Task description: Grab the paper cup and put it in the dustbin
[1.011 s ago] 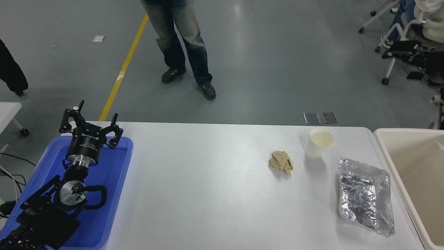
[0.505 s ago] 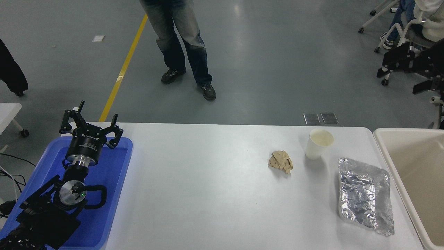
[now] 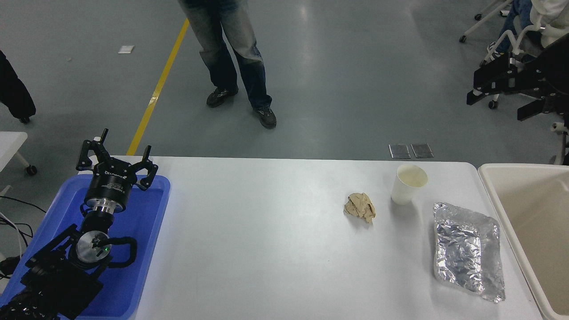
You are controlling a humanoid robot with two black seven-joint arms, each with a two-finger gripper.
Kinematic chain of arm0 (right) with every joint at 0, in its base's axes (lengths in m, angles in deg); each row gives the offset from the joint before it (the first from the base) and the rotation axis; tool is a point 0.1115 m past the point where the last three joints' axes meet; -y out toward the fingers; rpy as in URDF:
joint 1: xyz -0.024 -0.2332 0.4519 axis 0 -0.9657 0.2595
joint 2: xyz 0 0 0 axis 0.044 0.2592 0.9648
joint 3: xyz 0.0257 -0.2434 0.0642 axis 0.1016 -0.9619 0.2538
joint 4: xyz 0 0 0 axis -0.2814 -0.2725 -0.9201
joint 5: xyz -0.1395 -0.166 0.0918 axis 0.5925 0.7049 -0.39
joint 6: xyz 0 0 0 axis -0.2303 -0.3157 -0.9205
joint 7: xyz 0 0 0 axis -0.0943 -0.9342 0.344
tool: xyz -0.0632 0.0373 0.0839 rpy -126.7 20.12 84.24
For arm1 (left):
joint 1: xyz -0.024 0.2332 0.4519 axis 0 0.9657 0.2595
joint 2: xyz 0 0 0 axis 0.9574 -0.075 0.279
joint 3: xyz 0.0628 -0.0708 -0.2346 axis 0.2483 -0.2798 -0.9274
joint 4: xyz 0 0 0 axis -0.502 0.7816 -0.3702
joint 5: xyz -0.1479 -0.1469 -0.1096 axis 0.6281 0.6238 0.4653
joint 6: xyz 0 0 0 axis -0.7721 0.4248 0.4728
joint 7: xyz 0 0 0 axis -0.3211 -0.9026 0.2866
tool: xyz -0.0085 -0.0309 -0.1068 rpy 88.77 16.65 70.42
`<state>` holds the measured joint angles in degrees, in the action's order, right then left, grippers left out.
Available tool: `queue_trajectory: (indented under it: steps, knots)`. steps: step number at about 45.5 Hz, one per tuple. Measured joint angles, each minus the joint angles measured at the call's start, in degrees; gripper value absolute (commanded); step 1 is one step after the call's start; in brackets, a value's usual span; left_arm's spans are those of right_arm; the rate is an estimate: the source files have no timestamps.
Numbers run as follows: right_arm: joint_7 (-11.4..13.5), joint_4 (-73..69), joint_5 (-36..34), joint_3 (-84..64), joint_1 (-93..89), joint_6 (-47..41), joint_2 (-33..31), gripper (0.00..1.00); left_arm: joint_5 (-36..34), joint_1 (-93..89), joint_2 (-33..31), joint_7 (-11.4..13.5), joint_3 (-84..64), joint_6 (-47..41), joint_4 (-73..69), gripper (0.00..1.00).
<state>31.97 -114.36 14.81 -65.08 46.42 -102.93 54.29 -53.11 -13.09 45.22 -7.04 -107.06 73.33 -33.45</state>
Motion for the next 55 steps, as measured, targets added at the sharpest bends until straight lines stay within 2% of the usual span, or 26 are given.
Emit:
queue_trajectory:
  steps: [24, 44, 55]
  knots:
    - [0.0, 5.3, 0.9, 4.3, -14.6, 0.4, 0.5, 1.00, 0.0, 0.0, 0.0, 0.0, 0.0, 0.0, 0.0, 1.00]
    - [0.6, 18.8, -1.2, 9.6, -35.7, 12.8, 8.4, 1.00, 0.0, 0.0, 0.0, 0.0, 0.0, 0.0, 0.0, 1.00]
    - [2.6, 26.5, -5.5, 12.3, -46.2, 22.4, 12.2, 1.00, 0.0, 0.0, 0.0, 0.0, 0.0, 0.0, 0.0, 1.00]
